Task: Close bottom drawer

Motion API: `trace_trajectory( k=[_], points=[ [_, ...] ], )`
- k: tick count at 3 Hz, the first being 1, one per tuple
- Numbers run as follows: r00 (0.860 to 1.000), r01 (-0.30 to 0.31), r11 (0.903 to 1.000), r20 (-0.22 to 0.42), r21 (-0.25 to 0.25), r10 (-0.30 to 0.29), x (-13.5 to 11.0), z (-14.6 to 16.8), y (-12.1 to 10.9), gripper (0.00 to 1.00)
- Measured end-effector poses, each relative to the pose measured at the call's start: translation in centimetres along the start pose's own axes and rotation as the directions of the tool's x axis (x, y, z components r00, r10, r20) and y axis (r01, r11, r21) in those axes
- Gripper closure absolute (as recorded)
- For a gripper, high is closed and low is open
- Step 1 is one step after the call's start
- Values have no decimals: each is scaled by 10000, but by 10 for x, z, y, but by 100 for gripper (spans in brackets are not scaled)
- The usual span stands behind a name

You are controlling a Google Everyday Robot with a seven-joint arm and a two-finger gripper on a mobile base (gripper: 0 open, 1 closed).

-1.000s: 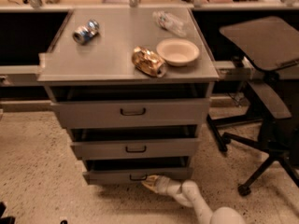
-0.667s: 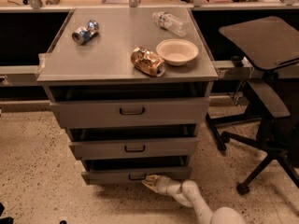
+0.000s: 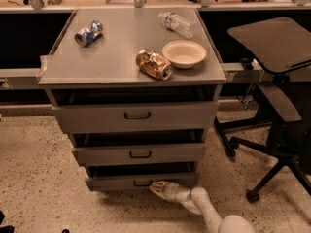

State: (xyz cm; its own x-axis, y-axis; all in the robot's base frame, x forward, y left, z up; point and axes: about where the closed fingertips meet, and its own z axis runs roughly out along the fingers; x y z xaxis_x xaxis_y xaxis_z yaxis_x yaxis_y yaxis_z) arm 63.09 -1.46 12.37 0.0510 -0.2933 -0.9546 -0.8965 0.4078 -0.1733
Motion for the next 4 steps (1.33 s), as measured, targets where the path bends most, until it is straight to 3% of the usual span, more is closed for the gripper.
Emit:
trace_trajectory(
  k=[4],
  points=[
    [10000, 75, 9999, 63, 73, -76, 3, -7, -8, 100]
  ],
)
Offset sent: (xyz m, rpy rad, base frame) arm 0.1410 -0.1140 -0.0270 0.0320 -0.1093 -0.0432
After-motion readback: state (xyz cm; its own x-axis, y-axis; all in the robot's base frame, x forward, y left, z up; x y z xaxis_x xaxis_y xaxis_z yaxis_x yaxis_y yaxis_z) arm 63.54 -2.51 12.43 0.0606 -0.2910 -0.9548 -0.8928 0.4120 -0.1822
